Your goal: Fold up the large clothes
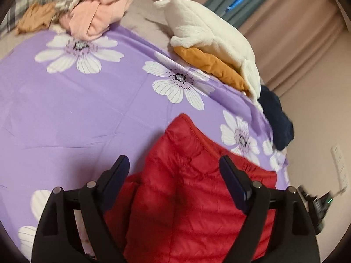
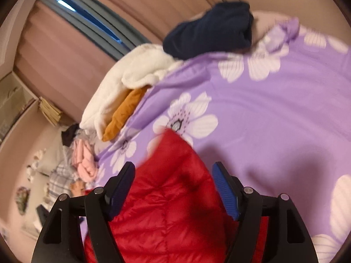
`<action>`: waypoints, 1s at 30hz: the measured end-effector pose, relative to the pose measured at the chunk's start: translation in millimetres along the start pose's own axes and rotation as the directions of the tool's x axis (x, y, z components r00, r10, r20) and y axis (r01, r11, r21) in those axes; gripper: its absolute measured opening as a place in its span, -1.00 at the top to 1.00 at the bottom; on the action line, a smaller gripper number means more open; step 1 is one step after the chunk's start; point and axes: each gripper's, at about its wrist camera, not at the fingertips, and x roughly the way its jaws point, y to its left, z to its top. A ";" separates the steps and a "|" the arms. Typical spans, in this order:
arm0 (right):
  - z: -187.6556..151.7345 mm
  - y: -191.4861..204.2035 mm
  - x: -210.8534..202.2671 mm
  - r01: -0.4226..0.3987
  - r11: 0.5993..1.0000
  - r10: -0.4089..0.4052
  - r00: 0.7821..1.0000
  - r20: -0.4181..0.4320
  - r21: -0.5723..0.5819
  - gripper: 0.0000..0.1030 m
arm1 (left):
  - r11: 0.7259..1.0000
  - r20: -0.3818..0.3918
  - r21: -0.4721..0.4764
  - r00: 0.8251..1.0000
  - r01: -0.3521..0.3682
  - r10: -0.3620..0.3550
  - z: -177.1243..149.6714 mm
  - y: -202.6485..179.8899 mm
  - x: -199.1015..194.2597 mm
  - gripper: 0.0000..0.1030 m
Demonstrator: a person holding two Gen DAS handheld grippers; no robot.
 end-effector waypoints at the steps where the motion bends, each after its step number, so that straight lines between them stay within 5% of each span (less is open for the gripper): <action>1: -2.9 5.0 -3.4 0.011 0.999 -0.010 1.000 0.005 -0.034 -0.41 | 0.999 -0.002 0.033 1.000 -0.015 0.015 -4.6 -4.7 -2.6 -0.60; 5: -23.0 33.4 -10.9 0.060 0.975 -0.064 0.998 -0.009 -0.212 -0.41 | 0.978 0.007 0.192 0.997 -0.078 0.079 -34.1 -28.4 -10.2 -0.56; 12: -89.5 80.1 -29.8 0.104 0.845 -0.123 0.992 -0.002 -0.525 -0.34 | 0.920 0.015 0.374 0.992 -0.119 0.122 -98.8 -64.1 -18.1 0.10; 18: -122.5 89.0 -26.3 0.081 0.796 -0.136 0.990 -0.047 -0.600 -0.21 | 0.874 0.002 0.460 0.984 -0.158 0.177 -138.8 -81.1 -5.4 0.18; 21: -127.4 74.5 -5.7 0.074 0.815 -0.177 0.976 -0.124 -0.575 -0.20 | 0.860 -0.018 0.477 0.976 -0.181 0.215 -145.5 -77.4 8.7 0.18; 30: -141.1 61.1 12.7 0.107 0.811 -0.229 0.963 -0.144 -0.575 -0.18 | 0.846 -0.047 0.496 0.967 -0.196 0.251 -150.4 -75.2 20.7 0.17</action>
